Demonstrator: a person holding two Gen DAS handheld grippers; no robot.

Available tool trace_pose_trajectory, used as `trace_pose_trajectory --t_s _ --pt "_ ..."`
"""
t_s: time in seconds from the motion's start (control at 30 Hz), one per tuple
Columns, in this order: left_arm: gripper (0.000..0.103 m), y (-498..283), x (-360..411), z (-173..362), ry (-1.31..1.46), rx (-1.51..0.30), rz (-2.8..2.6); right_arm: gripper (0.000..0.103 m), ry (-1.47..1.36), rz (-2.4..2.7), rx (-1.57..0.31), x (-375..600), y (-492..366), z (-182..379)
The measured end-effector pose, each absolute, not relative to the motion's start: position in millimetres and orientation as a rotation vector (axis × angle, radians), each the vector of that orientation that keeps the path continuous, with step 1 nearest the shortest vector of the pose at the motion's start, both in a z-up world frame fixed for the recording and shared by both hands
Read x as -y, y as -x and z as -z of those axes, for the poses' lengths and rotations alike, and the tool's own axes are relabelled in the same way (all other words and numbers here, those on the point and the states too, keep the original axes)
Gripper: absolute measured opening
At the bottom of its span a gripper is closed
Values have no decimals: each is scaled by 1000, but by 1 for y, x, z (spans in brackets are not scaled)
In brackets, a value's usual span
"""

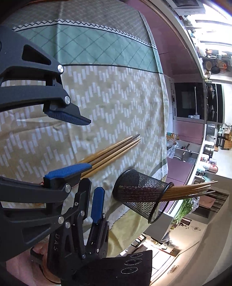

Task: Organize utensils
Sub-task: 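Move both open tools back down to the chopsticks on the cloth, then close the left tool on a chopstick while the right tool grasps another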

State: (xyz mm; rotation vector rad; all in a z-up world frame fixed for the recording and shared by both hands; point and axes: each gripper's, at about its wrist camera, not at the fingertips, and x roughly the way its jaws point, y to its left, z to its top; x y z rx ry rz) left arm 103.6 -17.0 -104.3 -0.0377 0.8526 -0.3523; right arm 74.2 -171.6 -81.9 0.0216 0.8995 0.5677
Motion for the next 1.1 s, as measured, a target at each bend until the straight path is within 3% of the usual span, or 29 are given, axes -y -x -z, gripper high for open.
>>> trace_pose_trajectory --t_s 0.7,1.1 --pt "44 -119 35 116 -26 -905 371 25 5 -540 -930 171 -79 85" --pt "29 -133 37 119 -45 -922 389 25 29 -521 -928 164 -92 86"
